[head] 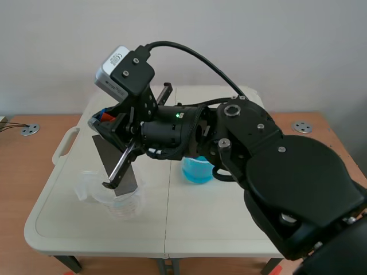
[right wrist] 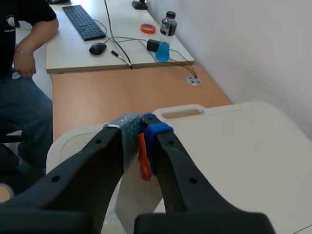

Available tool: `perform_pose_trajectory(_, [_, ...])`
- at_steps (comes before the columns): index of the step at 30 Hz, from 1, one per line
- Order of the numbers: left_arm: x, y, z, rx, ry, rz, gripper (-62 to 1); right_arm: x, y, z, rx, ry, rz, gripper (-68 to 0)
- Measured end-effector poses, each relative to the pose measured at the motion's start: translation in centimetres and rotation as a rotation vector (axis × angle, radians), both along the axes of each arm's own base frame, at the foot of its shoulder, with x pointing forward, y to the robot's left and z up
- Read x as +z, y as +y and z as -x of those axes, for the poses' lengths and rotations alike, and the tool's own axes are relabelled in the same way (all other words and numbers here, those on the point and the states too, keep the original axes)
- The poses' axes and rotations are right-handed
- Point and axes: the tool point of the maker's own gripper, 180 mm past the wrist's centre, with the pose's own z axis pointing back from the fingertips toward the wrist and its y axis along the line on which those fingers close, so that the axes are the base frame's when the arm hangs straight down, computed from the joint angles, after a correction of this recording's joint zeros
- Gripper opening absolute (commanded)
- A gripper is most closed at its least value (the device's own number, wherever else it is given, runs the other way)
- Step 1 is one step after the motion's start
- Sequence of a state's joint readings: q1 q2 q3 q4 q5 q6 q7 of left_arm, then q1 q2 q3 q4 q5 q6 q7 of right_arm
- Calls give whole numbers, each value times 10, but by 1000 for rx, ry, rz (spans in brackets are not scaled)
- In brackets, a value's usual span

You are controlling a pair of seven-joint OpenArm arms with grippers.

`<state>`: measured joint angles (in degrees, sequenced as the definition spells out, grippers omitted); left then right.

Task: Hold the metal plate by the orange handle, dip it into the blue solution, take it out and point at it, then put the plate back in the beaker on the left.
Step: 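Put the plate into the left beaker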

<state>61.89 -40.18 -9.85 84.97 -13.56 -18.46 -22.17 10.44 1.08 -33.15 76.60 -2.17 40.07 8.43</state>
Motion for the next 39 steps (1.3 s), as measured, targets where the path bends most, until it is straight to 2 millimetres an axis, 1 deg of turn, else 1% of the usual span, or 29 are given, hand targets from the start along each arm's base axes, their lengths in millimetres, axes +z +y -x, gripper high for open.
perform_pose_trajectory(5, [0, 0, 0, 0, 0, 0, -594, -12, -3, -6, -47, 22, -11, -662])
perform_pose_trajectory(11, [-7, 3, 5, 0, 39, -29, -594, -26, 1, 0, -32, 55, -1, -662])
perform_pose_trajectory(15, [-8, 4, 6, 0, 49, -36, -594, -30, 0, -3, -47, 62, 1, -662])
perform_pose_trajectory(21, [-8, 4, 5, 0, 48, -36, -594, -31, -1, -4, -54, 63, 2, -659])
perform_pose_trajectory(28, [-8, 4, 6, -1, 49, -35, -594, -34, -1, -3, -48, 42, 29, -564])
perform_pose_trajectory(30, [-8, 4, 6, -1, 49, -35, -594, -35, -1, -3, -47, 38, 35, -525])
perform_pose_trajectory(33, [-8, 4, 6, -1, 49, -35, -594, -35, -1, -3, -47, 38, 36, -447])
perform_pose_trajectory(36, [-8, 4, 6, -1, 49, -35, -594, -36, -1, -3, -46, 36, 41, -340])
perform_pose_trajectory(38, [-8, 4, 6, -1, 49, -35, -593, -36, -1, -3, -46, 36, 42, -284])
perform_pose_trajectory(39, [-8, 4, 6, -1, 49, -35, -569, -36, -1, -3, -46, 36, 42, -260])
